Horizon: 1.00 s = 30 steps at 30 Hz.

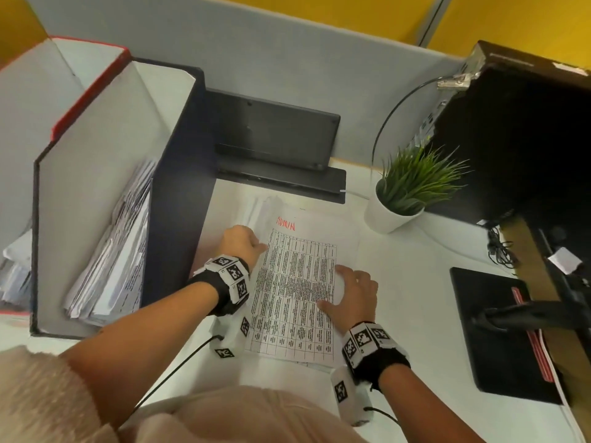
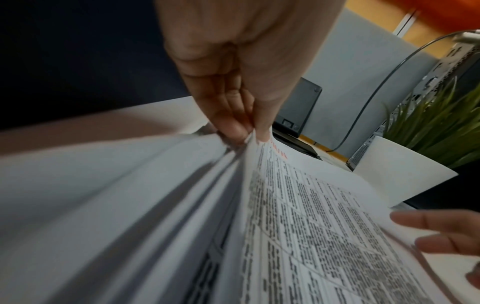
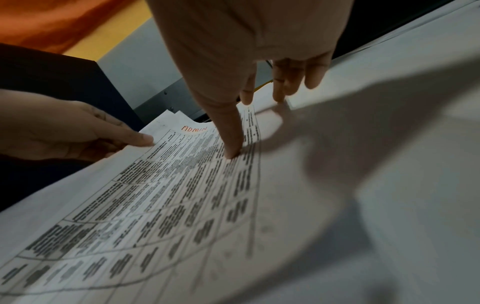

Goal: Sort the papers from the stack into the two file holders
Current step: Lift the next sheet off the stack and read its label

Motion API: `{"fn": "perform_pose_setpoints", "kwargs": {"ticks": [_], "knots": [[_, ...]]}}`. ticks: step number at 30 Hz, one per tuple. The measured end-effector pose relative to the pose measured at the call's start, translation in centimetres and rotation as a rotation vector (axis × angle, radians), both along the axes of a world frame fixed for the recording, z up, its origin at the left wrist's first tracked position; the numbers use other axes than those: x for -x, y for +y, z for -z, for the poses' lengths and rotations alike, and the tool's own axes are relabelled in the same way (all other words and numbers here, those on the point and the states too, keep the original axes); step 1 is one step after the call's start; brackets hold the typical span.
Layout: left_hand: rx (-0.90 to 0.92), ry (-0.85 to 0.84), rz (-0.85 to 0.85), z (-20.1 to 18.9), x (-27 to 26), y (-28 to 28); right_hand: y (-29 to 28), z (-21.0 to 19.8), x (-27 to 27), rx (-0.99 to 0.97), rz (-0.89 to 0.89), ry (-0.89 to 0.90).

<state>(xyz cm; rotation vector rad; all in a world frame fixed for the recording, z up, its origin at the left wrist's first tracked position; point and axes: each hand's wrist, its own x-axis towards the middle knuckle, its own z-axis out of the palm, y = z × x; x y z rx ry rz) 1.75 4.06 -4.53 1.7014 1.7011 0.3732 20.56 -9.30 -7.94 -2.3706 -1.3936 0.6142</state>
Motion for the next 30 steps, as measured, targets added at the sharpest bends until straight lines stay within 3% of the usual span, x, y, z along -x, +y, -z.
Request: {"fn": "perform_pose_setpoints", "kwargs": {"ticks": [5, 10, 14, 17, 20, 24, 27, 30], "knots": [[-0.065, -0.005, 0.101, 0.6, 0.3, -0.4, 0.7, -0.7, 0.6, -0.064, -0.016, 0.247], [-0.220, -0.231, 0.072, 0.5, 0.8, -1.9, 1.0, -1.7, 0.2, -0.099, 0.132, 0.504], [-0.088, -0.384, 0.024, 0.6, 1.2, -1.9, 1.3, -2.4, -0.5, -0.151, 0.316, 0.691], [-0.004, -0.464, 0.042, 0.6, 1.6, -1.7, 1.6, -2.5, -1.1, -0.169, 0.441, 0.702], [0.102, -0.560, 0.014, 0.3, 1.6, -1.4, 1.4, -2.1, -1.7, -0.165, 0.426, 0.694], [0.292, -0.600, -0.131, -0.3, 1.2, -0.1, 1.0, -1.4, -1.8, -0.348, 0.483, 0.848], [0.413, -0.555, -0.216, -1.2, 0.7, 1.1, 0.7, -1.2, -1.7, -0.466, 0.616, 1.100], [0.463, -0.345, -0.223, -1.7, 0.6, 2.2, 0.6, -1.0, -1.5, -0.478, 0.718, 1.223]]}}
